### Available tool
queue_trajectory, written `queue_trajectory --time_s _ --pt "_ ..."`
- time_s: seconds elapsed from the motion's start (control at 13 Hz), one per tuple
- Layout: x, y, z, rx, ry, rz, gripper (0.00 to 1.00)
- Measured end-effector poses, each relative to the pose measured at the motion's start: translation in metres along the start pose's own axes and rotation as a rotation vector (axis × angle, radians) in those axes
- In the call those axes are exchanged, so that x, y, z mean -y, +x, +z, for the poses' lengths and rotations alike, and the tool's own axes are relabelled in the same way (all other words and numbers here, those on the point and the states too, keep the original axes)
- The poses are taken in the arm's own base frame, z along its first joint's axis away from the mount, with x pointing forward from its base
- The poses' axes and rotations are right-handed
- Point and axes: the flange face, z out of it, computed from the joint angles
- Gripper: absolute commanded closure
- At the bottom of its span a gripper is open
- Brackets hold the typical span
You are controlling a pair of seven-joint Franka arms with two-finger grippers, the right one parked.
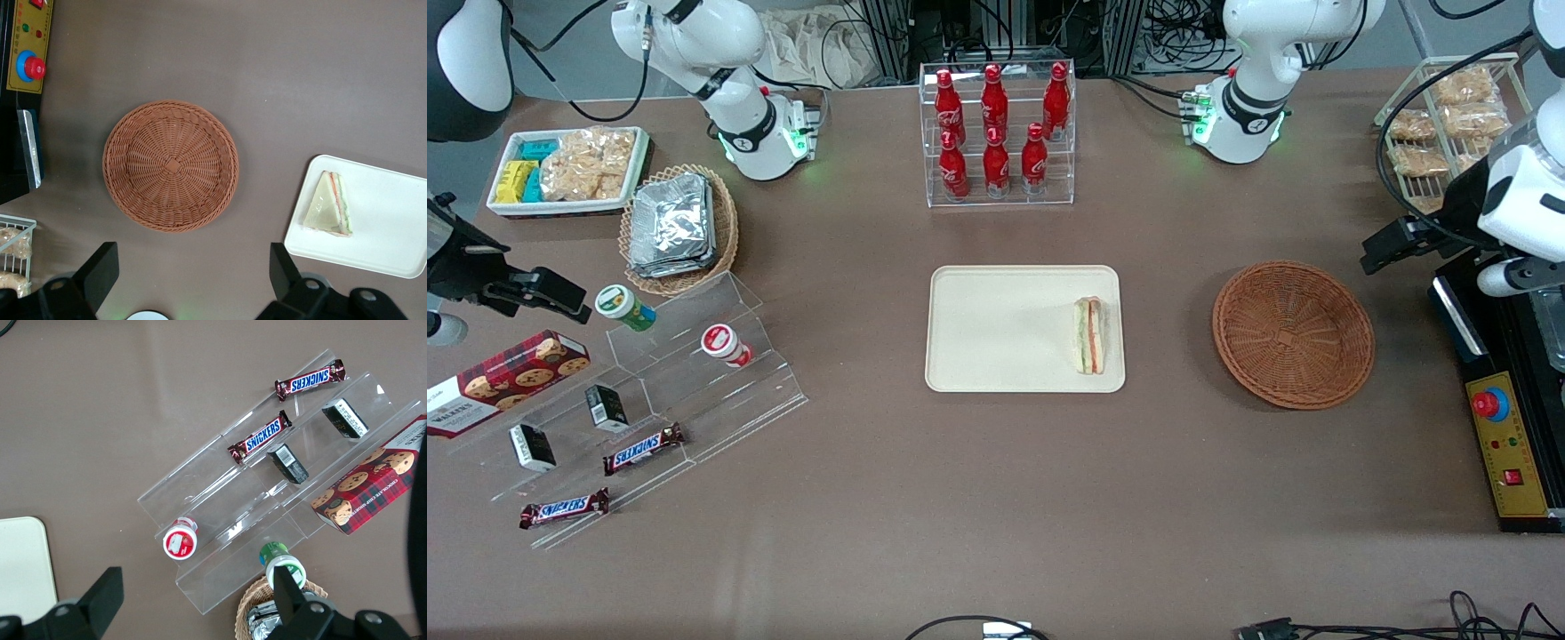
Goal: Place sandwich from basket to tray
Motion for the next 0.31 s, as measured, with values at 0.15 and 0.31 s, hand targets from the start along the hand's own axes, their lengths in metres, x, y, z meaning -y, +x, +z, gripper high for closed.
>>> queue_trajectory --time_s 0.15,0.31 --pt "-0.0063 -0.0028 -0.0018 0.001 0.0 0.011 0.0" --pt "-0.0107 -0.0044 -0.0022 0.001 0.001 0.019 0.0"
